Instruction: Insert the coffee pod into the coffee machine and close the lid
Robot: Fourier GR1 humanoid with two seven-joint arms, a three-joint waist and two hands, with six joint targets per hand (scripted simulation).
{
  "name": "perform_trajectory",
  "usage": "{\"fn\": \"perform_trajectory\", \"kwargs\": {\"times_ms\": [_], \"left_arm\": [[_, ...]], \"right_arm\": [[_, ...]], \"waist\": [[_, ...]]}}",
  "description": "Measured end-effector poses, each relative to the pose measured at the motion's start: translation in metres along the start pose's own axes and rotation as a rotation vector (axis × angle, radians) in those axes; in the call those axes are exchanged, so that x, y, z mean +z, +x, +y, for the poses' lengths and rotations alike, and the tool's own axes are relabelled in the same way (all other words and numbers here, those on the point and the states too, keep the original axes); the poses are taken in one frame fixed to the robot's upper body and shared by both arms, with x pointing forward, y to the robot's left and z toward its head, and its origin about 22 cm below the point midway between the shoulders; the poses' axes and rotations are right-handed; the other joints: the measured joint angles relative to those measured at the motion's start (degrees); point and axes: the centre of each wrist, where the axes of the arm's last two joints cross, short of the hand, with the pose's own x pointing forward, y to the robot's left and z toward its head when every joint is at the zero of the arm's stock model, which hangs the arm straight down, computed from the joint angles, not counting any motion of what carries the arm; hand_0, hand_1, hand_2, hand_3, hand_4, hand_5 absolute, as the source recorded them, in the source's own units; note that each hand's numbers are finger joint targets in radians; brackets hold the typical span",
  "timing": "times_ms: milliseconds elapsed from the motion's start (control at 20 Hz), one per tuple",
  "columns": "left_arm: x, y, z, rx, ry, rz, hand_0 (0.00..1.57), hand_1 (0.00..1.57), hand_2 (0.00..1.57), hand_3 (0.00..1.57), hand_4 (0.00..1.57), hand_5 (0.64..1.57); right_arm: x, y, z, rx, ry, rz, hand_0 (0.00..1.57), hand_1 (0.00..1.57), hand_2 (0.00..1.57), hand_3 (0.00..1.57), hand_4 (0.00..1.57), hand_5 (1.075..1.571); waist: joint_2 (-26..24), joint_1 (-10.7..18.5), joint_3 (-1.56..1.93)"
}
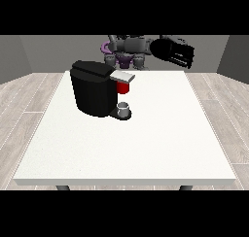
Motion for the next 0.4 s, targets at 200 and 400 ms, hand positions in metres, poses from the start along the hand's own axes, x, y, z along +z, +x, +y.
{"fn": "perform_trajectory", "kwargs": {"times_ms": [200, 400], "left_arm": [[0.009, -0.007, 0.004, 0.012, 0.042, 0.044, 0.0, 0.0, 0.0, 0.0, 0.27, 1.571], [0.035, -0.027, 0.011, 0.037, 0.095, 0.108, 0.0, 0.0, 0.0, 0.0, 0.27, 1.571]], "right_arm": [[0.006, -0.008, 0.032, -0.036, 0.077, -0.064, 0.0, 0.0, 0.0, 0.0, 0.22, 1.571], [0.024, -0.027, 0.071, -0.087, 0.158, -0.09, 0.0, 0.0, 0.0, 0.0, 0.26, 1.571]], "waist": [[-2.22, -3.02, -0.07], [-5.81, -6.84, -0.11]]}}
